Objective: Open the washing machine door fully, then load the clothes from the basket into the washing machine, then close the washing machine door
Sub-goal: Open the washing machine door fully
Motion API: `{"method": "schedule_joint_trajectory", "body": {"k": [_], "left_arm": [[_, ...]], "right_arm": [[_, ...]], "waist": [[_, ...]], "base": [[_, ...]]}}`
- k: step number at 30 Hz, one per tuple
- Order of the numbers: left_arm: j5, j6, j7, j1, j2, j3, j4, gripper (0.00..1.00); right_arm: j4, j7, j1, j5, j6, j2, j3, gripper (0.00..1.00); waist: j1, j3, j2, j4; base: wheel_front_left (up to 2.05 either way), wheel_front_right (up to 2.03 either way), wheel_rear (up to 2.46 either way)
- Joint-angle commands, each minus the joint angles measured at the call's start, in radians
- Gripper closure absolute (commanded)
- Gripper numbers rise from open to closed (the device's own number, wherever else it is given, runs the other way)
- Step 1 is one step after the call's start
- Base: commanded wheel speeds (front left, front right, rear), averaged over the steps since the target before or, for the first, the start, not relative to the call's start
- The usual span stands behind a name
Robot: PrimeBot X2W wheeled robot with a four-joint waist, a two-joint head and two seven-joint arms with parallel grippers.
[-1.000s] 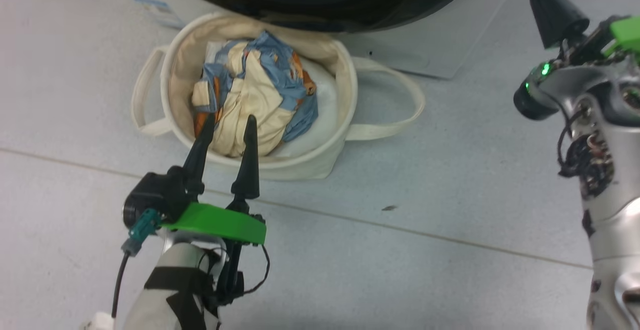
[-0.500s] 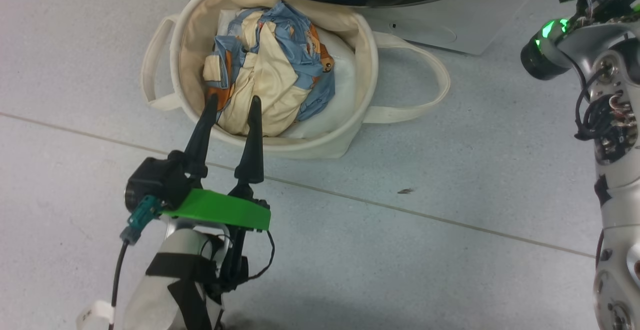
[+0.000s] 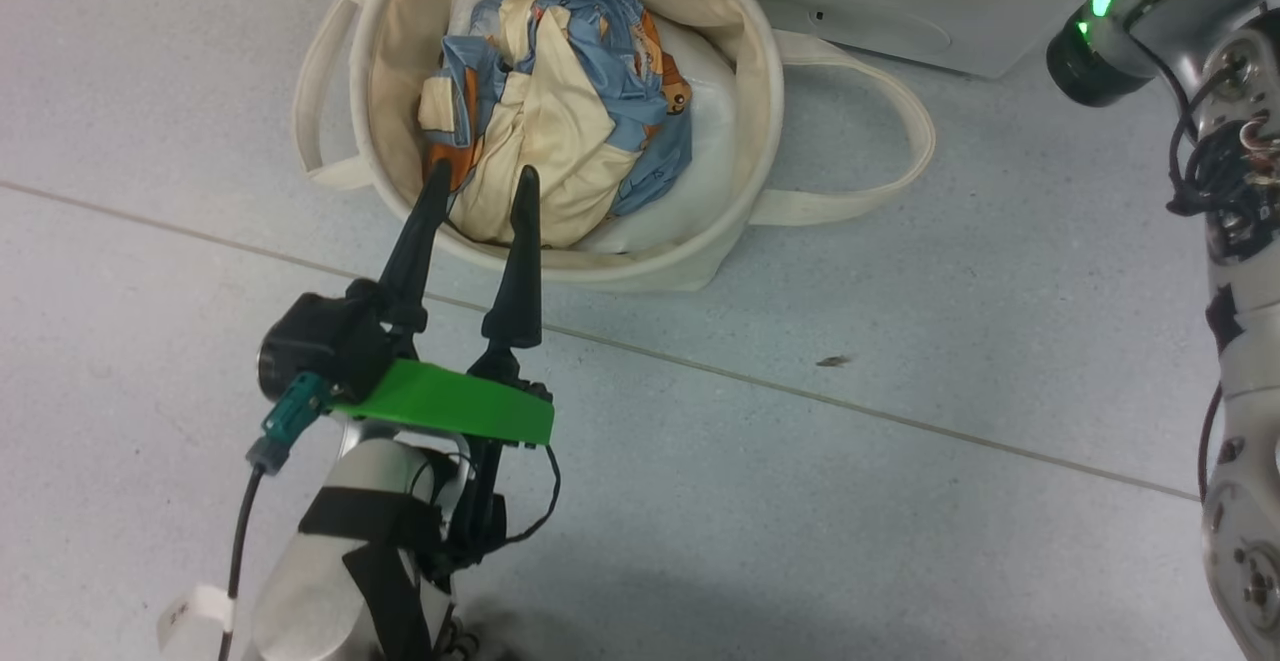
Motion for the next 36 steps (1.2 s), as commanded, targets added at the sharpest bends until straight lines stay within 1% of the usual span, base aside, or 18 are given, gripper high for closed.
{"method": "schedule_joint_trajectory", "body": {"k": [1, 6, 10, 14, 18, 21, 26, 29, 32, 36], "left_arm": [[-0.002, 0.004, -0.009, -0.004, 0.016, 0.025, -0.034, 0.00], [-0.004, 0.006, -0.009, -0.007, 0.016, 0.029, -0.035, 0.00], [-0.011, 0.003, -0.009, 0.005, 0.016, 0.030, -0.030, 0.00], [-0.007, -0.001, -0.009, 0.024, 0.016, 0.038, -0.022, 0.00], [-0.003, -0.007, -0.009, 0.054, 0.016, 0.040, -0.014, 0.00], [-0.001, -0.013, -0.009, 0.083, 0.016, 0.046, -0.001, 0.00], [0.009, -0.025, -0.009, 0.120, 0.016, 0.062, 0.020, 0.00], [0.011, -0.029, -0.009, 0.138, 0.016, 0.071, 0.025, 0.00], [0.016, -0.031, -0.009, 0.158, 0.016, 0.079, 0.035, 0.00], [0.016, -0.033, -0.009, 0.185, 0.016, 0.089, 0.046, 0.00]], "right_arm": [[-0.025, 0.020, -0.026, 0.011, 0.000, 0.013, 0.008, 1.00], [0.020, 0.102, -0.031, 0.036, 0.000, 0.024, 0.032, 1.00], [0.005, 0.089, 0.014, 0.008, 0.000, 0.035, 0.039, 1.00], [-0.024, 0.091, 0.083, 0.000, 0.000, 0.066, 0.040, 1.00], [-0.063, 0.061, 0.161, -0.009, 0.000, 0.097, 0.031, 1.00], [-0.093, 0.058, 0.230, -0.008, 0.000, 0.120, 0.046, 1.00], [-0.126, 0.056, 0.338, 0.018, 0.000, 0.135, 0.118, 1.00], [-0.144, 0.037, 0.397, 0.090, 0.000, 0.136, 0.209, 1.00], [-0.155, 0.006, 0.448, 0.134, 0.000, 0.136, 0.307, 1.00], [-0.158, -0.035, 0.495, 0.202, 0.000, 0.136, 0.401, 1.00]], "waist": [[-0.0001, 0.001, 0.0000, 0.001], [-0.0001, -0.006, 0.0000, 0.006], [-0.0001, -0.038, 0.0000, 0.008], [-0.0001, -0.083, 0.0000, 0.005], [-0.0001, -0.136, 0.0000, 0.001], [-0.0001, -0.177, 0.0000, -0.007], [-0.0001, -0.239, 0.0000, -0.017], [-0.0001, -0.273, 0.0000, -0.015], [-0.0001, -0.306, 0.0000, -0.012], [-0.0001, -0.358, 0.0000, -0.005]], "base": [[0.00, 0.00, 0.00], [0.00, 0.00, 0.00], [0.00, 0.00, 0.00], [0.00, 0.00, 0.00], [0.00, 0.00, 0.00], [0.00, 0.00, 0.00], [0.00, 0.00, 0.00], [0.00, 0.00, 0.00], [0.00, 0.00, 0.00], [0.00, 0.00, 0.00]]}}
